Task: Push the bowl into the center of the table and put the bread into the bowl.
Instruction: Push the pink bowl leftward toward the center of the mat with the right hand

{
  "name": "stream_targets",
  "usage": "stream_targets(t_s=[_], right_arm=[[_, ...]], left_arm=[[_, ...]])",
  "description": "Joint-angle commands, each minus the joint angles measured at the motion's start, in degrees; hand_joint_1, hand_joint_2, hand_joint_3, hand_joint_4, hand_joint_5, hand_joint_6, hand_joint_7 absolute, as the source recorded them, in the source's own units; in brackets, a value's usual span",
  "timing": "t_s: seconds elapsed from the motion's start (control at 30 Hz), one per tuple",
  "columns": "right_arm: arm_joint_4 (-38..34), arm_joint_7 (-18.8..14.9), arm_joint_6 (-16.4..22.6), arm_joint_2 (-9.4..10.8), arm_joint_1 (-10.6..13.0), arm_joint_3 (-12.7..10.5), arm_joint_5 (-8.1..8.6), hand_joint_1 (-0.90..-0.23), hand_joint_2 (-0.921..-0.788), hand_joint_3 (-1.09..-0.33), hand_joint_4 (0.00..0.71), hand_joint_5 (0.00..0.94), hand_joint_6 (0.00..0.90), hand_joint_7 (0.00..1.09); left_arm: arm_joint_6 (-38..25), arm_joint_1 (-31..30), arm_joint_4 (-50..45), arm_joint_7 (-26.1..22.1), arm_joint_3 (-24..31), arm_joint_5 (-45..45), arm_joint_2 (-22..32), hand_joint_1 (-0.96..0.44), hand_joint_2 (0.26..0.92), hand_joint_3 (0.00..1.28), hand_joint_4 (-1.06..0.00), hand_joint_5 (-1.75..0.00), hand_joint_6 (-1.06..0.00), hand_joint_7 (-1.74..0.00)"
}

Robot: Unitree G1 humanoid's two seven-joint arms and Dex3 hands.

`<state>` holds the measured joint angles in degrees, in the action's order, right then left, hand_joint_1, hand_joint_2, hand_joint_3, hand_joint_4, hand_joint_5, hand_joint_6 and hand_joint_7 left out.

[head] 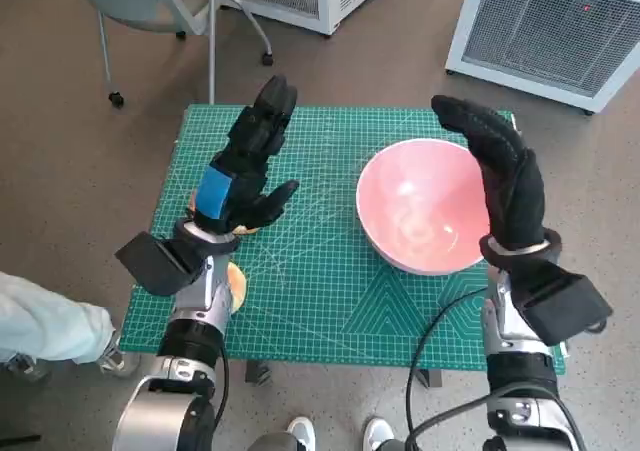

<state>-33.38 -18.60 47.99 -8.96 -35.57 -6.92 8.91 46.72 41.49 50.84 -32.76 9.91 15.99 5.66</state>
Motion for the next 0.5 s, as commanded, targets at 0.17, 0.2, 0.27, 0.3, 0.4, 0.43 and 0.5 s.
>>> stream_targets(t_s=[0.17,0.2,0.27,0.3,0.4,0.43,0.5], right_arm=[[-1.15,-0.99,-0.04,-3.23,1.84,-3.05,2.75,-0.728,-0.921,-0.776,0.107,0.002,-0.001,0.38],[-1.70,-1.14,0.10,-3.66,1.79,-3.53,3.14,-0.730,-0.921,-0.776,0.107,0.002,-0.001,0.38],[-3.33,-1.26,0.57,-4.57,1.63,-4.69,3.97,-0.736,-0.921,-0.778,0.107,0.002,-0.001,0.38],[-4.35,-1.13,0.90,-4.88,1.55,-5.39,4.34,-0.737,-0.921,-0.779,0.107,0.001,-0.001,0.38],[-7.52,-0.07,1.98,-5.24,1.24,-7.29,5.06,-0.734,-0.921,-0.790,0.104,0.000,-0.001,0.41],[-9.01,0.84,2.46,-5.19,1.04,-7.99,4.98,-0.734,-0.921,-0.791,0.104,0.000,-0.001,0.42],[-11.63,2.54,3.43,-5.08,0.63,-9.10,4.55,-0.723,-0.921,-0.798,0.104,0.000,-0.001,0.42]], left_arm=[[0.23,1.16,0.62,-0.29,0.35,0.32,-0.29,-0.67,0.921,0.39,-0.05,0.00,-0.16,-0.01],[0.18,1.15,0.61,-0.29,0.38,0.35,-0.32,-0.67,0.921,0.39,-0.05,0.00,-0.16,-0.01],[0.09,1.15,0.65,-0.32,0.45,0.46,-0.37,-0.67,0.921,0.39,-0.05,0.00,-0.16,-0.01],[0.02,1.17,0.71,-0.34,0.50,0.53,-0.41,-0.67,0.921,0.39,-0.05,0.00,-0.16,-0.01],[-0.07,1.16,0.92,-0.41,0.62,0.69,-0.54,-0.68,0.921,0.39,-0.05,0.00,-0.16,-0.01],[-0.09,1.15,1.03,-0.47,0.65,0.76,-0.61,-0.68,0.921,0.38,-0.05,0.00,-0.16,-0.01],[-0.09,1.15,1.18,-0.51,0.69,0.80,-0.73,-0.68,0.921,0.38,-0.05,0.00,-0.16,-0.01]])
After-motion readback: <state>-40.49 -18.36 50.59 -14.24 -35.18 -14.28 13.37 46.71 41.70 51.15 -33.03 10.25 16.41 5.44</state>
